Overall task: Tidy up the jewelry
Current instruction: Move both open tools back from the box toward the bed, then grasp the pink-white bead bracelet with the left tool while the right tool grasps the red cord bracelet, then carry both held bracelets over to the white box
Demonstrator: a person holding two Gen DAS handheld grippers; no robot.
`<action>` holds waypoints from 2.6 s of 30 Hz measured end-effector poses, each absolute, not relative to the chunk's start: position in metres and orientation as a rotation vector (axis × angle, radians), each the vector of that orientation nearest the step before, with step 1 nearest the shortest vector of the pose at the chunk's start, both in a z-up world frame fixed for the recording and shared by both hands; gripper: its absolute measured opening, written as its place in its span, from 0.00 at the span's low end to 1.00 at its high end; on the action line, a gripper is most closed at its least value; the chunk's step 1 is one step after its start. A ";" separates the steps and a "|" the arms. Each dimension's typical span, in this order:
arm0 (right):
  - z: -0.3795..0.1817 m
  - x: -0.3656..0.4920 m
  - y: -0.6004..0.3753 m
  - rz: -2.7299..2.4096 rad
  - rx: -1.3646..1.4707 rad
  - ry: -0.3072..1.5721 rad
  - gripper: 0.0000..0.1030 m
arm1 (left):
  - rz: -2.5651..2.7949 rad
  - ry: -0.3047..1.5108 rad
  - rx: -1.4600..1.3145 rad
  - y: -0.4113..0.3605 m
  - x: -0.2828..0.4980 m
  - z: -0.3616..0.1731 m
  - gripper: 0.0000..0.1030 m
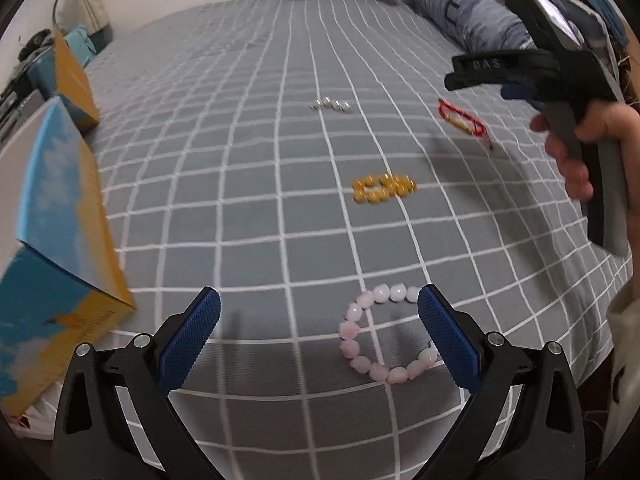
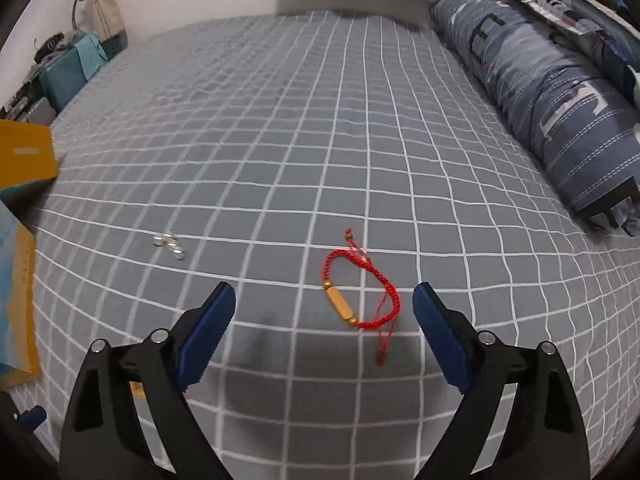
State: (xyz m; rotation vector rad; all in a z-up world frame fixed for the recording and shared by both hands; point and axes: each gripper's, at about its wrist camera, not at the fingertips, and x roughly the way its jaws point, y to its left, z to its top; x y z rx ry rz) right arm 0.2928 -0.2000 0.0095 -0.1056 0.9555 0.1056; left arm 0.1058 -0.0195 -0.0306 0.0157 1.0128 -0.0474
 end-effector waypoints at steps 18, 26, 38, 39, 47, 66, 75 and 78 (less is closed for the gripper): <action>-0.040 0.327 -0.224 0.090 -0.072 1.082 0.58 | -0.092 1.098 0.005 -0.029 0.108 -0.069 0.76; -0.045 0.332 -0.222 0.090 -0.079 1.099 0.37 | -0.065 1.110 0.016 -0.027 0.102 -0.064 0.42; -0.046 0.334 -0.224 0.092 -0.054 1.113 0.07 | -0.114 1.130 -0.016 -0.026 0.098 -0.057 0.11; -0.047 0.334 -0.224 0.094 -0.050 1.115 0.07 | -0.116 1.127 -0.019 -0.026 0.099 -0.056 0.11; -0.045 0.331 -0.223 0.092 -0.031 1.114 0.07 | -0.132 1.105 -0.029 -0.027 0.097 -0.045 0.11; -0.018 0.313 -0.221 0.092 -0.011 1.054 0.07 | -0.150 1.037 -0.057 -0.027 0.095 -0.010 0.11; 0.001 0.299 -0.217 0.105 0.002 1.017 0.07 | -0.138 0.997 -0.065 -0.021 0.097 0.009 0.11; 0.007 0.293 -0.216 0.108 0.005 1.006 0.07 | -0.125 0.985 -0.071 -0.018 0.100 0.014 0.11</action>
